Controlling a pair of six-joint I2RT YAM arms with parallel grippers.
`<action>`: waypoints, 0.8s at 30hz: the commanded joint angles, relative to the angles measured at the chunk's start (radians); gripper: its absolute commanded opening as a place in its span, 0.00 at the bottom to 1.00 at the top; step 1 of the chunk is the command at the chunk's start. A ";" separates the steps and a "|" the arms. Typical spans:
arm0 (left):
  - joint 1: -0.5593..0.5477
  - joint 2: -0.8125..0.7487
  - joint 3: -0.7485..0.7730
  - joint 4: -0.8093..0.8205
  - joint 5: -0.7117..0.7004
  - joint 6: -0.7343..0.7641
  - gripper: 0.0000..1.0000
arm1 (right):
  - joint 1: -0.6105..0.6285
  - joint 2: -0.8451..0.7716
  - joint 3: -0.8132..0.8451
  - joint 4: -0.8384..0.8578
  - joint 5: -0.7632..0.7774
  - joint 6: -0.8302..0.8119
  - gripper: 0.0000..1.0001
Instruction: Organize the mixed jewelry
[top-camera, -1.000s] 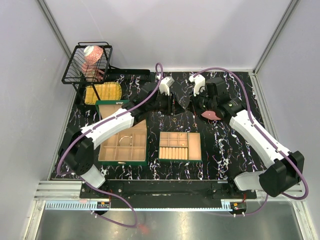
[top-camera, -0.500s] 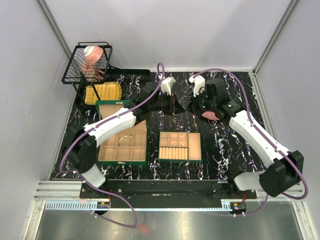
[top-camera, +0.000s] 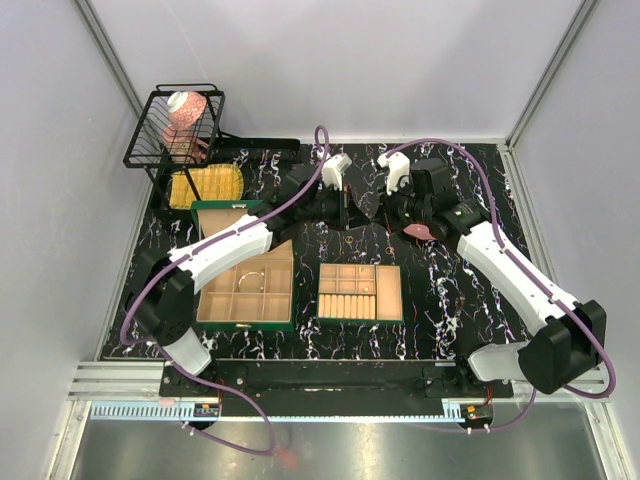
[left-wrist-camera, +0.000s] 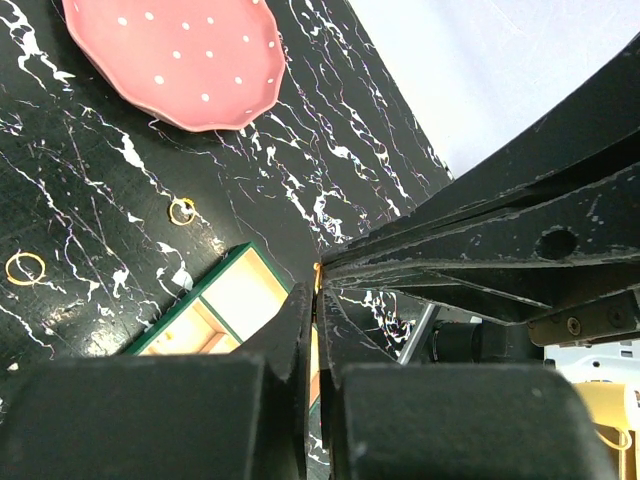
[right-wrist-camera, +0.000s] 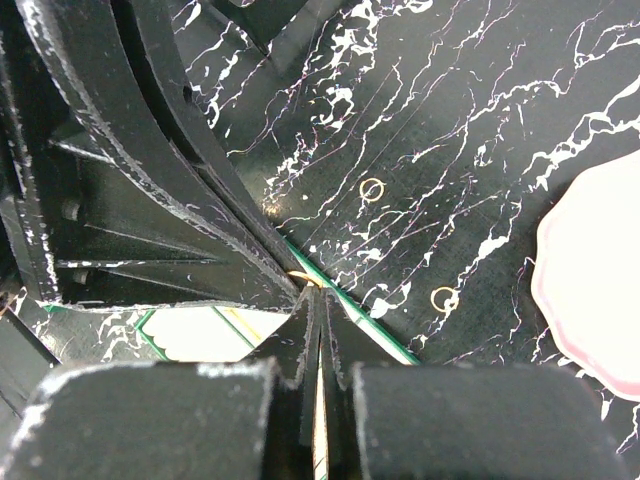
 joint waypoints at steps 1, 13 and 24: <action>0.004 -0.018 0.022 0.064 0.010 -0.005 0.00 | 0.011 -0.031 -0.006 0.051 0.011 0.010 0.00; 0.005 -0.043 -0.005 0.052 -0.014 0.045 0.00 | 0.011 -0.048 -0.001 0.035 -0.024 -0.005 0.01; 0.044 -0.078 -0.027 0.049 0.064 0.142 0.00 | 0.011 -0.093 0.030 -0.026 -0.124 -0.062 0.34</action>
